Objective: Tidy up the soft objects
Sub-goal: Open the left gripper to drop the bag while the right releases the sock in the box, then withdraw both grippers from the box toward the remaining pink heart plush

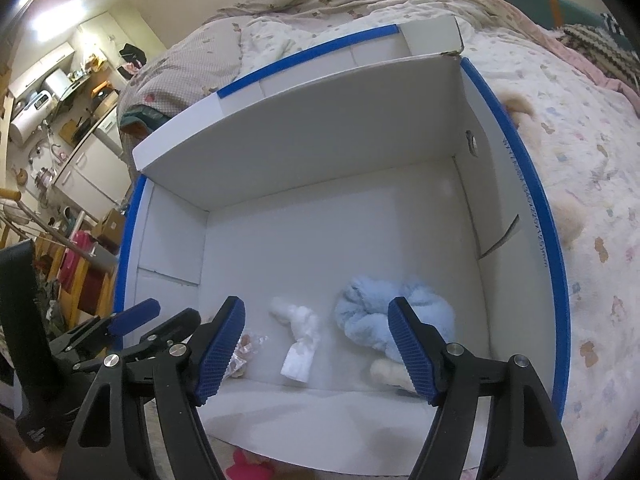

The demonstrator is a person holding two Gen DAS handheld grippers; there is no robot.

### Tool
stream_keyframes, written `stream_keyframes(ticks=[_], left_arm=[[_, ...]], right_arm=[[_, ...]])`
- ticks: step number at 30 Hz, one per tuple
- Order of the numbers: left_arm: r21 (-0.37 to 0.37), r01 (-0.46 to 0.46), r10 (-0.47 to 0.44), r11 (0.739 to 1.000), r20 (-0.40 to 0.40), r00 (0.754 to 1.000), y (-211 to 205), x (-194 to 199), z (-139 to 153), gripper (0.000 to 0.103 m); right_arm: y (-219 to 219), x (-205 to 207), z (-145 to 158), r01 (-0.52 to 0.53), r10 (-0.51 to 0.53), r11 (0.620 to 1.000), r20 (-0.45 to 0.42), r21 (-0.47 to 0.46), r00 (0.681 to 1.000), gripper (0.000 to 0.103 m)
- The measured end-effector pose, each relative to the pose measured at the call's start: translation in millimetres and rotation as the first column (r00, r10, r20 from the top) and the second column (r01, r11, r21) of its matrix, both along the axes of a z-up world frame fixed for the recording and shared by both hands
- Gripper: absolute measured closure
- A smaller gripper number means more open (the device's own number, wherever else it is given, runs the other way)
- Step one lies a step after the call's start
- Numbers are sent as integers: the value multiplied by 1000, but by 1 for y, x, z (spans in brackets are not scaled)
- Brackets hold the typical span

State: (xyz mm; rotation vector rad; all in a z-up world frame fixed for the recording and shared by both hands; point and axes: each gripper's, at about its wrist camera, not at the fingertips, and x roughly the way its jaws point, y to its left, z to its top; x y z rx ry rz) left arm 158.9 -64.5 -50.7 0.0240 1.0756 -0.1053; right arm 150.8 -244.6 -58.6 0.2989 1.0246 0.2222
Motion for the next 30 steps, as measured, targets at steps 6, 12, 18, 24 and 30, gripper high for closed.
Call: stream_keyframes(ticks=[6,12,18,24,30], left_arm=[[15,11,-12,1000,35,999,-3,-11,10,46],[8,8,-9,1000,59,998,1,-25,26,46],[-23,2,0,1000,68,998,13,-54,34,46],[-17,0,2,1000,78,997,23,-79,34,46],[-26,-32,34,999,76,997,44,-97,32,46]], right_arm=[[-2,-8,4,10,-10,1000,9,-2,1000,25],[-8,-24,17,14,-14,1000,34,12,999,25],[-6,-49,28,-3,2,1000,60,16,998,25],[0,-71,26,-19,17,999,49,31,999,25],[8,-89,23,-45,44,999,38,23,998,25]])
